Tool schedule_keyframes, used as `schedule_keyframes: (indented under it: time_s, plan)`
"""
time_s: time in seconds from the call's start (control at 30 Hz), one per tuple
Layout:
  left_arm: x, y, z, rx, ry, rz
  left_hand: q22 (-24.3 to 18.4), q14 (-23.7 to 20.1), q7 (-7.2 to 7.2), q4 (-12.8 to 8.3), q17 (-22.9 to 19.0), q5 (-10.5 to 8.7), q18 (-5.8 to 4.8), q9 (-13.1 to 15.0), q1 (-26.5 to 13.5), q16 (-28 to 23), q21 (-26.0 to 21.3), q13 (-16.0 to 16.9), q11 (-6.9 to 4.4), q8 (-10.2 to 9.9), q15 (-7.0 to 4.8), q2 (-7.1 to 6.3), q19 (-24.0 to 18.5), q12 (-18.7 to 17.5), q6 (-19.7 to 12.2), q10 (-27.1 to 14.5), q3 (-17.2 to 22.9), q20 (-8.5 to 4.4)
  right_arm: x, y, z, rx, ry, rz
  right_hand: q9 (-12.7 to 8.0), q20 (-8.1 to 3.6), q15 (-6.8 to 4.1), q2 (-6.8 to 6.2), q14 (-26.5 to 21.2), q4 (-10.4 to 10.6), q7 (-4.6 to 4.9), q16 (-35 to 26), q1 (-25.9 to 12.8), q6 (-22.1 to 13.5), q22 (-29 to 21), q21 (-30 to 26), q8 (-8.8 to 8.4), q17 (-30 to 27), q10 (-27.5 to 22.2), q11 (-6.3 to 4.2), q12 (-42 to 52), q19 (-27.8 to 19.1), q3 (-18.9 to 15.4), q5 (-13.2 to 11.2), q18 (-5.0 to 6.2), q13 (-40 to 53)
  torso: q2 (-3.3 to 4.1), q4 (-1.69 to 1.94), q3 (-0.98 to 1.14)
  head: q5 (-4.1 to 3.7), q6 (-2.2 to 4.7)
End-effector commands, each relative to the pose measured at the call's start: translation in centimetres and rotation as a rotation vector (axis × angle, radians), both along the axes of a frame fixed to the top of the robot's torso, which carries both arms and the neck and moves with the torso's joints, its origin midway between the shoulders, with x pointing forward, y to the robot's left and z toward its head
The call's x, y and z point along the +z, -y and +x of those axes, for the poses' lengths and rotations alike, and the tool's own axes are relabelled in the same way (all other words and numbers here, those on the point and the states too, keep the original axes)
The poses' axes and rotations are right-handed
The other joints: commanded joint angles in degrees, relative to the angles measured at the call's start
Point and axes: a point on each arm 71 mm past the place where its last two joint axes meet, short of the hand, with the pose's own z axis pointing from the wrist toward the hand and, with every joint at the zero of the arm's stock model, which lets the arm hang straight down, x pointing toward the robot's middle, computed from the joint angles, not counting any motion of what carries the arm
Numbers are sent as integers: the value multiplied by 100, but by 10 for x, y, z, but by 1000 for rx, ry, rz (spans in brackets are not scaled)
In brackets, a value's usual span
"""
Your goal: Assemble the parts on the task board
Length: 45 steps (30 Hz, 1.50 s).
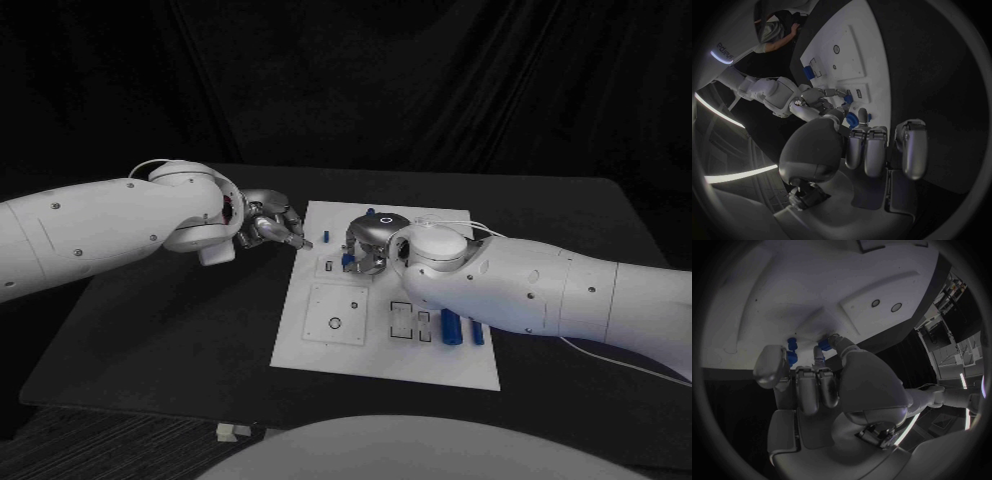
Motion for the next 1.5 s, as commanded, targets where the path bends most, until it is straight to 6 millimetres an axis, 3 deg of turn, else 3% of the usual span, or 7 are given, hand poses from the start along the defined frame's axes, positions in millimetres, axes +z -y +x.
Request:
schedule_keyframes:
  time_s: [0.03,0.73,0.9,0.93,1.27,1.4,1.5]
  plan:
    - [0,2,0,-13,-9,-11,1026,605,15,13,1507,23,26,-5,18,15,-26,1510,24,39,16,30,28,20,36,598,6,36,0,0,0,1,8,20,-13,-56,-38,9,602,4,-6,15,-5,57,787,-39,-14,1509,599,-57,14,-2,49,22,5,1508,-1,0,0,0,0]
    - [0,3,1,-13,-4,-14,962,605,37,49,1507,-1,57,-117,60,15,-162,1510,37,-29,25,-4,-61,20,-7,598,37,37,6,8,-3,3,46,87,-144,-86,-65,-38,602,-83,-35,15,-29,294,791,-36,-199,1509,599,-85,14,0,213,26,1,1508,-2,1,0,11,0]
    - [0,4,1,-12,2,-19,789,605,220,155,1507,8,142,-758,114,15,-561,1507,193,-608,162,-82,-342,16,-183,595,147,143,12,12,-8,14,71,134,-163,-92,-74,-57,602,-92,-49,15,-49,378,793,-30,-222,1509,599,-97,14,2,227,14,1,1508,-7,-4,1,26,0]
    - [0,4,1,-14,2,-21,781,605,263,187,1507,-1,154,-1089,137,15,-617,1492,246,-796,212,-130,-381,-2,-68,572,175,202,14,12,-10,18,77,146,-163,-92,-74,-57,602,-92,-49,15,-49,378,793,-30,-222,1509,599,-97,14,2,227,14,1,1508,-6,-3,1,30,0]
    - [-1,7,1,-39,-7,-32,721,605,321,347,1507,-12,207,-1603,38,15,-840,1381,308,-1058,278,-197,-531,-134,39,397,96,272,30,17,-23,52,111,219,-186,-101,-84,-73,602,-109,-63,15,-52,444,802,8,-255,1509,599,-110,14,14,247,36,-5,1508,-3,-3,2,60,0]
    - [0,11,0,-61,-7,-48,729,605,326,445,1507,63,211,-1727,-33,15,-864,1371,316,-1091,289,-200,-544,-144,95,381,0,287,34,17,-28,68,114,239,-192,-103,-87,-74,602,-116,-66,15,-48,461,800,-2,-265,1509,599,-114,14,12,257,52,-3,1508,-3,-3,3,47,0]
    - [0,15,-1,-67,-45,-111,706,605,320,514,1507,15,230,-1796,-51,15,-943,1331,318,-1094,293,-191,-596,-189,145,318,-82,291,36,19,-32,76,119,255,-194,-104,-88,-74,602,-118,-68,15,-47,472,799,-7,-268,1509,599,-115,14,11,261,58,-2,1508,-3,-3,1,53,0]
